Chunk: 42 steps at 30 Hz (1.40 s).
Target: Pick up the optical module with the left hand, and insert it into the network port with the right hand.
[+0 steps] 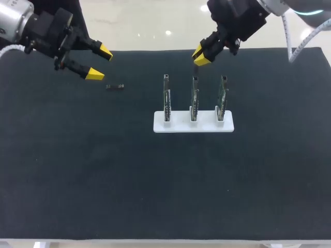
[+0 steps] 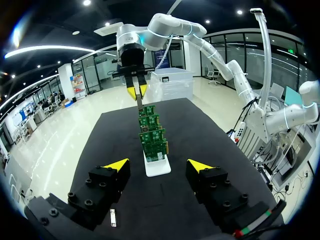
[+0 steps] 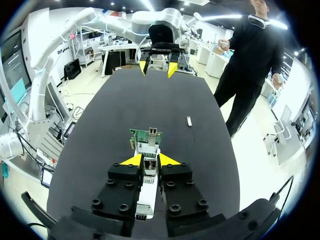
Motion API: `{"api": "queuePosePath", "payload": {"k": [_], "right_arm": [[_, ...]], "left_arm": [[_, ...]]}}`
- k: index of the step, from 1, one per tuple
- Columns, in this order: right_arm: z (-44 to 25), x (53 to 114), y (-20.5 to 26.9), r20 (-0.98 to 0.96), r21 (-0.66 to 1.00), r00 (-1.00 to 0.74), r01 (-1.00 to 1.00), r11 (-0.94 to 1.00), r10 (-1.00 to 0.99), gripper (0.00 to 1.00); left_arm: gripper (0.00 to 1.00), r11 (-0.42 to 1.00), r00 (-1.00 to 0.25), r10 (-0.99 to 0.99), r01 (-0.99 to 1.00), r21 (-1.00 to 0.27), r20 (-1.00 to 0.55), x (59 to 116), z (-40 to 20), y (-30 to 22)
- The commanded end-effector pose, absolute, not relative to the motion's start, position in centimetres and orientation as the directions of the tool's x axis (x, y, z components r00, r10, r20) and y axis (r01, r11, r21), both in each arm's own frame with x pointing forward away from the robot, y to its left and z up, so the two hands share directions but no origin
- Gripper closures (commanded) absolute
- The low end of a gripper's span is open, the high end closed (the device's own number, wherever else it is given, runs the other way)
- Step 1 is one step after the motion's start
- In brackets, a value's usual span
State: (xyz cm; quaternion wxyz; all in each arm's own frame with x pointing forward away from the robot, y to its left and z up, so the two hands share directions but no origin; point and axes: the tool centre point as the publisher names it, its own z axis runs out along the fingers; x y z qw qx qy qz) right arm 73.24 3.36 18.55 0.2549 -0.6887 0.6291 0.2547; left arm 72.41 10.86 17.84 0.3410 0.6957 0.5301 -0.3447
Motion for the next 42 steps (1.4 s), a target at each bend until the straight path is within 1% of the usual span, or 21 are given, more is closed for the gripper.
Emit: {"api": "queuePosePath", "payload": {"k": [1,16,42], "right_arm": [[18.39,73.35,3.59,-0.672,-0.033,0.08,-0.996,-0.078,-0.736,1.0],[18.39,73.55,3.5,-0.669,-0.022,0.069,-0.997,-0.072,-0.741,1.0],[18.06,72.63,3.96,-0.668,0.002,0.006,-1.0,-0.01,-0.744,1.0]], "left_arm": [[0.0,-0.208,0.2,0.505,0.972,0.106,-0.84,72.53,17.86,10.81],[0.0,-0.208,0.2,0.505,0.972,0.106,-0.84,72.53,17.86,10.81],[0.0,-0.208,0.2,0.505,0.972,0.106,-0.84,72.53,17.86,10.81]]}}
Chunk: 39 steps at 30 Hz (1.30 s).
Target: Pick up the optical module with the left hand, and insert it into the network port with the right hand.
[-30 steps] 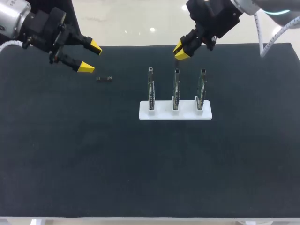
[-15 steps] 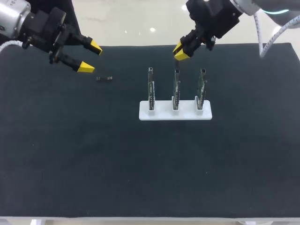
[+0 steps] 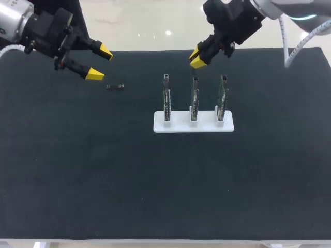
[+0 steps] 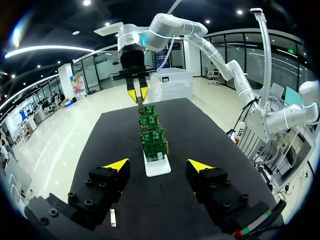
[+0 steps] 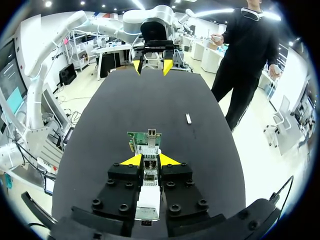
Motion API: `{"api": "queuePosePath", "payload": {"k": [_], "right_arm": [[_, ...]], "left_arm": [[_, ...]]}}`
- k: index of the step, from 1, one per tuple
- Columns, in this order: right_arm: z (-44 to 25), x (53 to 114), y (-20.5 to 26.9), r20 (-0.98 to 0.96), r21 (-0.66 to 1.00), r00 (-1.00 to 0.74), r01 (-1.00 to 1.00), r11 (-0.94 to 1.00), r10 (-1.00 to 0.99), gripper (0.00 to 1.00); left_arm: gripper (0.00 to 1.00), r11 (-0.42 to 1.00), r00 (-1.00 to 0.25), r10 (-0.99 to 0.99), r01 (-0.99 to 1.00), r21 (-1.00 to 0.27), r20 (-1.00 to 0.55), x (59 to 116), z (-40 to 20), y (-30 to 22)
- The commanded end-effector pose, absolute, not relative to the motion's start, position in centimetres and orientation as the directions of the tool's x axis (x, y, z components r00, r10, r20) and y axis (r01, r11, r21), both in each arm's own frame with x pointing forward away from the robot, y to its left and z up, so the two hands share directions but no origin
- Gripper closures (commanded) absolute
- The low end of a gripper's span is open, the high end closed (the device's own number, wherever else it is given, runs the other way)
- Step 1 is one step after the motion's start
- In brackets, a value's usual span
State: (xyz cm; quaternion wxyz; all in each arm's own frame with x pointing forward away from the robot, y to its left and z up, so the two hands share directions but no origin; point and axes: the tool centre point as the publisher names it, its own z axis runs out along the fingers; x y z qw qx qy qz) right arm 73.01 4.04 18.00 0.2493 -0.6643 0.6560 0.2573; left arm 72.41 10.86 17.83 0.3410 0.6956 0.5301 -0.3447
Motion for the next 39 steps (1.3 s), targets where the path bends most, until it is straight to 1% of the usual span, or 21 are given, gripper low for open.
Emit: {"api": "queuePosePath", "payload": {"k": [1,39], "right_arm": [[18.06,72.62,3.92,-0.668,0.002,0.006,-1.0,-0.01,-0.744,1.0],[17.28,72.72,3.3,-0.672,-0.002,0.004,-1.0,-0.003,-0.741,1.0]], "left_arm": [[0.0,-0.208,0.2,0.505,0.972,0.106,-0.84,72.53,17.86,10.81],[0.0,-0.208,0.2,0.505,0.972,0.106,-0.84,72.53,17.86,10.81]]}}
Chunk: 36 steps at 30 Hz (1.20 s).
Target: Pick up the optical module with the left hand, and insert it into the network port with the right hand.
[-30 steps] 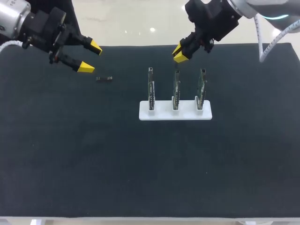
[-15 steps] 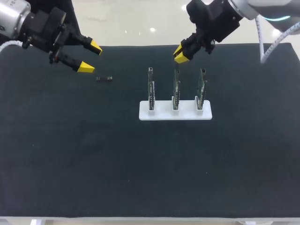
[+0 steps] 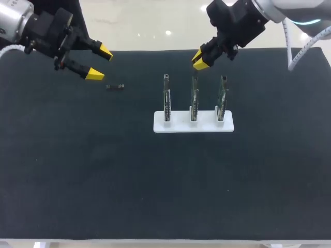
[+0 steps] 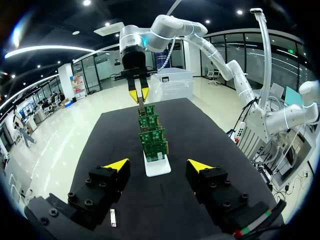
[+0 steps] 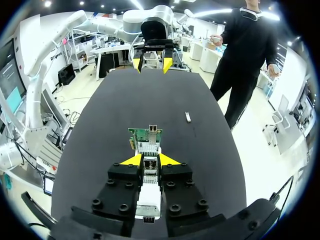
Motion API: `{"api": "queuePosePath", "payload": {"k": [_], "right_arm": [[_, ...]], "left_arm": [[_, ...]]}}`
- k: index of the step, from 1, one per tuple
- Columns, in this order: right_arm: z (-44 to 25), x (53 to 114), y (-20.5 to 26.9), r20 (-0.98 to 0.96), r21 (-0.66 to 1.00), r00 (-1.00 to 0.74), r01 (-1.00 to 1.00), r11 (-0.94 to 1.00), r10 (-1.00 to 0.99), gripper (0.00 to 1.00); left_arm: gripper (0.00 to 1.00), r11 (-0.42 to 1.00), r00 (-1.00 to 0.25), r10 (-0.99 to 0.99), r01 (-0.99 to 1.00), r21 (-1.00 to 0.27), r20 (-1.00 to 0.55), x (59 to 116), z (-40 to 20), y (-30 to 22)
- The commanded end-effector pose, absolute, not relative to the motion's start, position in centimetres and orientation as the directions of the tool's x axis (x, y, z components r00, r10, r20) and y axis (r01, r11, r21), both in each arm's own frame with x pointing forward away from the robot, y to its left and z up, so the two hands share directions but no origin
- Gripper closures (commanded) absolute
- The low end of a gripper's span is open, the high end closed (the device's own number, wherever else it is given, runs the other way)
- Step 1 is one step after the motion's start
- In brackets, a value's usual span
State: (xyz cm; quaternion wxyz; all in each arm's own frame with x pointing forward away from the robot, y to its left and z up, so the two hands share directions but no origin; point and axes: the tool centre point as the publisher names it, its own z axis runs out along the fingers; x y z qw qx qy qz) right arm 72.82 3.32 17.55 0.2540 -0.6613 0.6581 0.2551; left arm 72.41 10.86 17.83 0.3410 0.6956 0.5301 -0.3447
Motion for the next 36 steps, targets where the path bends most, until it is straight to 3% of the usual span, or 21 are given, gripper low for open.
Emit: {"api": "queuePosePath", "payload": {"k": [1,35,36], "right_arm": [[17.4,72.8,3.3,-0.671,-0.001,0.004,-1.0,-0.004,-0.741,1.0],[16.7,73.1,3.2,-0.678,-0.026,0.02,-1.0,-0.003,-0.735,1.0],[16.7,73.1,3.2,-0.68,-0.027,0.02,-1.0,-0.003,-0.733,0.81]], "left_arm": [[0.0,-0.208,0.2,0.505,0.972,0.106,-0.84,72.5,17.9,10.8],[0.0,-0.208,0.2,0.505,0.972,0.106,-0.84,72.5,17.9,10.8],[0.0,-0.208,0.2,0.505,0.972,0.106,-0.84,72.5,17.9,10.8]]}}
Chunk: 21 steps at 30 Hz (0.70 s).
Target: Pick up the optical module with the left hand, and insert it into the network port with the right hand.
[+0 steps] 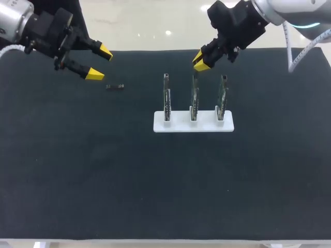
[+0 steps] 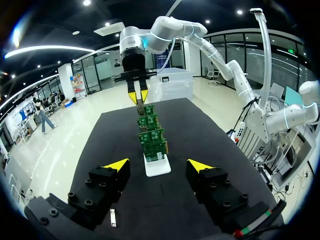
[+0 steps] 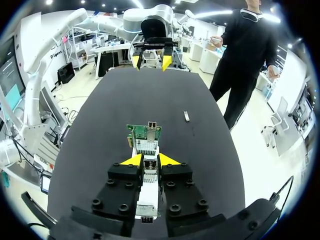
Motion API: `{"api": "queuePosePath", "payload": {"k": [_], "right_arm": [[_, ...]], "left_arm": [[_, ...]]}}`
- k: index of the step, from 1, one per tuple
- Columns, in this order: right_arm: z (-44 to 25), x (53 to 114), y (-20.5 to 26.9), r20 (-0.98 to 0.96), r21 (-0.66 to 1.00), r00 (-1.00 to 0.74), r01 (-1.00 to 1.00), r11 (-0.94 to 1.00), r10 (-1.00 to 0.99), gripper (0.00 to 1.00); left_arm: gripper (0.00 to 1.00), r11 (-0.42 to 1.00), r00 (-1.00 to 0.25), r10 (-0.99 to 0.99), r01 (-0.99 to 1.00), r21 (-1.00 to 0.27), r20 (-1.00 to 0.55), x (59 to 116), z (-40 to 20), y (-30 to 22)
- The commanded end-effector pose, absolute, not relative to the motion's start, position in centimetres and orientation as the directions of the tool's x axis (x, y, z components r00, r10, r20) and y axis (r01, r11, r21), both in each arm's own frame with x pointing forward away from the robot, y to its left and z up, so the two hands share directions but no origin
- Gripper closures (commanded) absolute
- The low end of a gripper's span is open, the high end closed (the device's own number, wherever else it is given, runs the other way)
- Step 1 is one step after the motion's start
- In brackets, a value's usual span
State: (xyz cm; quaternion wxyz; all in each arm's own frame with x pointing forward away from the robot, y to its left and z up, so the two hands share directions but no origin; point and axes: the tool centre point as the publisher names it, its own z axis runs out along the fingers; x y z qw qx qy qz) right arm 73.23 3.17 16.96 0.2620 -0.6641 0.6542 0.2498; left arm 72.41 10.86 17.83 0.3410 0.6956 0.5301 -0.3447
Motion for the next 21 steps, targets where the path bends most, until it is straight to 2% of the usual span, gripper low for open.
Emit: {"api": "queuePosePath", "payload": {"k": [1,2,3,4,13,14,16,21], "right_arm": [[16.68,73.14,3.23,-0.68,-0.028,0.021,-1.0,-0.002,-0.733,0.56],[16.67,73.14,3.23,-0.681,-0.028,0.02,-1.0,-0.001,-0.732,0.21],[16.67,73.13,3.24,-0.681,-0.029,0.02,-1.0,-0.001,-0.732,0.05],[16.66,73.13,3.24,-0.682,-0.028,0.019,-1.0,0.001,-0.731,0.0],[16.8,73.09,3.33,-0.683,-0.02,0.004,-1.0,0.013,-0.73,0.0],[16.81,73.09,3.33,-0.683,-0.018,0.002,-1.0,0.014,-0.731,0.27],[16.81,73.08,3.34,-0.682,-0.015,-0.002,-1.0,0.016,-0.731,0.98],[16.55,73.2,3.42,-0.675,-0.016,0.003,-1.0,0.011,-0.737,1.0]], "left_arm": [[0.0,-0.208,0.2,0.505,0.972,0.106,-0.84,72.53,17.86,10.81],[0.0,-0.208,0.2,0.505,0.972,0.106,-0.84,72.53,17.86,10.81],[0.0,-0.208,0.2,0.505,0.972,0.106,-0.84,72.53,17.86,10.81],[0.0,-0.208,0.2,0.505,0.972,0.106,-0.84,72.53,17.86,10.81],[0.0,-0.208,0.2,0.505,0.972,0.106,-0.84,72.53,17.86,10.81],[0.0,-0.208,0.2,0.505,0.972,0.106,-0.84,72.53,17.86,10.81],[0.0,-0.208,0.2,0.505,0.972,0.106,-0.84,72.53,17.86,10.81],[0.0,-0.208,0.2,0.505,0.972,0.106,-0.84,72.53,17.86,10.81]]}}
